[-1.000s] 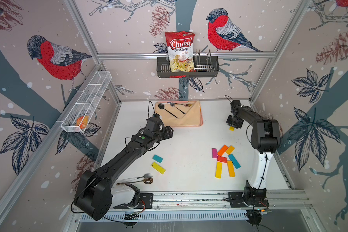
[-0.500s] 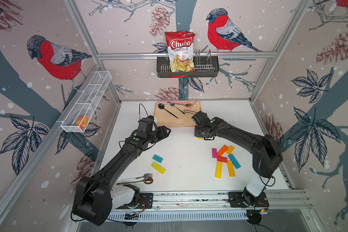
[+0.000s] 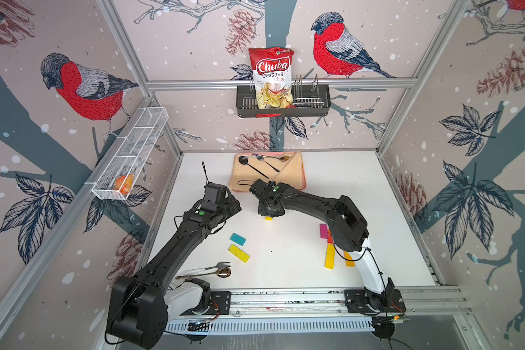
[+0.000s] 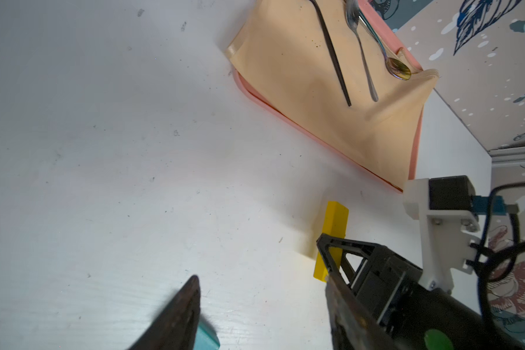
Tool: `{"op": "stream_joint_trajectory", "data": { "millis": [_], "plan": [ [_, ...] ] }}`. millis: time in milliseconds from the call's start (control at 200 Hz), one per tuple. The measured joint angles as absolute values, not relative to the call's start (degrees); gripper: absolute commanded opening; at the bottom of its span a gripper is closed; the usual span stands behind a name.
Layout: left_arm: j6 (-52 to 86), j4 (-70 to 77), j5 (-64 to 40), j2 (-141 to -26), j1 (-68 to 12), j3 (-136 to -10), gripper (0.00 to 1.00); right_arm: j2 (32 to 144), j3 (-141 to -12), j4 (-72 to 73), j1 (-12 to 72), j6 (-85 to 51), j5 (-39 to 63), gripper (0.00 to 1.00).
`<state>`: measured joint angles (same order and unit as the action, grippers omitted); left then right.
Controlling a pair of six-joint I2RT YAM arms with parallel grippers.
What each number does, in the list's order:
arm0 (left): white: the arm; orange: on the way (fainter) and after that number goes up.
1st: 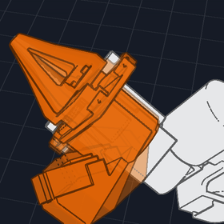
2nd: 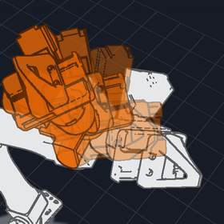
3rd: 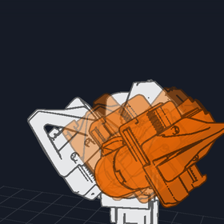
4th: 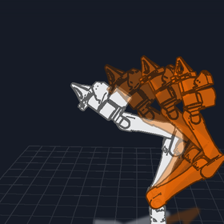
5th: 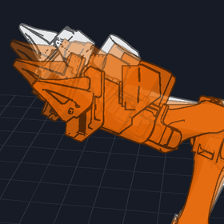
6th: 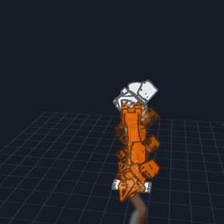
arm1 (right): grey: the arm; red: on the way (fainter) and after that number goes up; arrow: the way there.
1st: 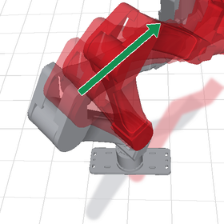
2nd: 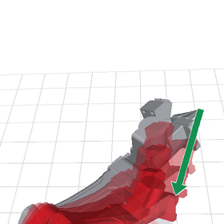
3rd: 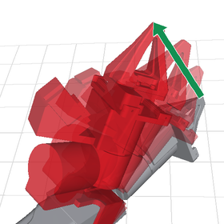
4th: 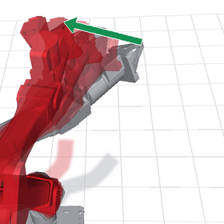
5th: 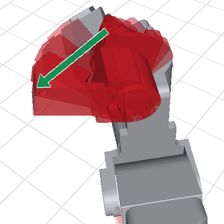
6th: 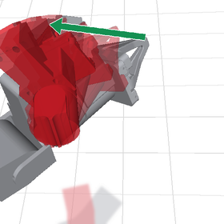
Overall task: Assemble the letter h with building blocks
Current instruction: Place the building block at the center of the board.
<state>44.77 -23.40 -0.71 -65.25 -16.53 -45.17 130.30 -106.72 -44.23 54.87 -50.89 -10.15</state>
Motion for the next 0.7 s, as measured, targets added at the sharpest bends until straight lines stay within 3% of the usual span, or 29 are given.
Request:
{"op": "stream_joint_trajectory", "data": {
  "millis": [700],
  "plan": [
    [45.1,-23.6,4.4,-63.1,-16.3,-39.2,0.62,137.3,-115.0,-49.3,57.2,-50.9,-12.0,0.31]
  ]
}}
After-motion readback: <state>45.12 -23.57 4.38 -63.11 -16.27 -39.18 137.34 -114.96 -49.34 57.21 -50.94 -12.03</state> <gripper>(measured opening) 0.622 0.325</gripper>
